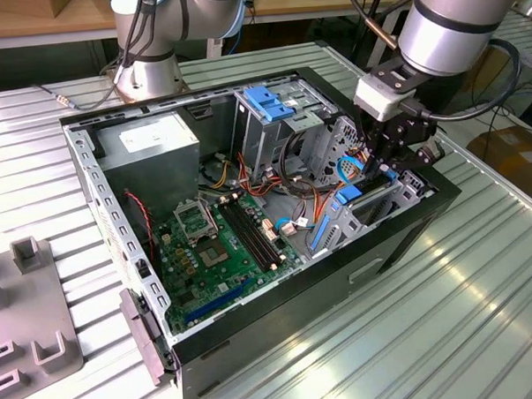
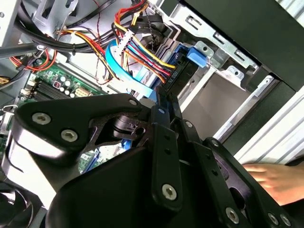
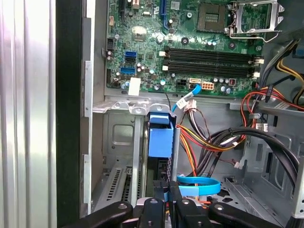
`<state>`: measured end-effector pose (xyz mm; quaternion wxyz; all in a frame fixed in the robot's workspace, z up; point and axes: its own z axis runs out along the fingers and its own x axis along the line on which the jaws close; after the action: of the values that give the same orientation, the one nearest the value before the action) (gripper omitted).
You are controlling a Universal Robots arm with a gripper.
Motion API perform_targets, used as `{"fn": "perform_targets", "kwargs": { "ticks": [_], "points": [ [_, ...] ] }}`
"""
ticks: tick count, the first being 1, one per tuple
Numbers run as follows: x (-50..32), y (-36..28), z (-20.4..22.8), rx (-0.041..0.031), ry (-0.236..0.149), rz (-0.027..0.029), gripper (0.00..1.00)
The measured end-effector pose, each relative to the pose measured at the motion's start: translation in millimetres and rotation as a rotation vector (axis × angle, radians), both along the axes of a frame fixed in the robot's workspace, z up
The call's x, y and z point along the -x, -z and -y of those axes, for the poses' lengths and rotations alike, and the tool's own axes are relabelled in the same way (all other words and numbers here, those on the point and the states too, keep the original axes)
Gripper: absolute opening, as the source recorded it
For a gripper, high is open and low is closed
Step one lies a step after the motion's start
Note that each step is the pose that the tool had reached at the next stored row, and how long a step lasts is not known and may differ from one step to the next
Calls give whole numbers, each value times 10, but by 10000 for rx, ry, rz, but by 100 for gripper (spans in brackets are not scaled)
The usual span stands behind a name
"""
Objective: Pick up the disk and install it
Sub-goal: 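Insert the second disk wire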
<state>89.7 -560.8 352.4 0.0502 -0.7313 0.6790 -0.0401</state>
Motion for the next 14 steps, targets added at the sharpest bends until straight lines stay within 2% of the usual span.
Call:
{"fn": "perform_targets", "kwargs": {
  "ticks": [14],
  "points": [
    [-4,36,-22,0,44,2,16]
  ]
}}
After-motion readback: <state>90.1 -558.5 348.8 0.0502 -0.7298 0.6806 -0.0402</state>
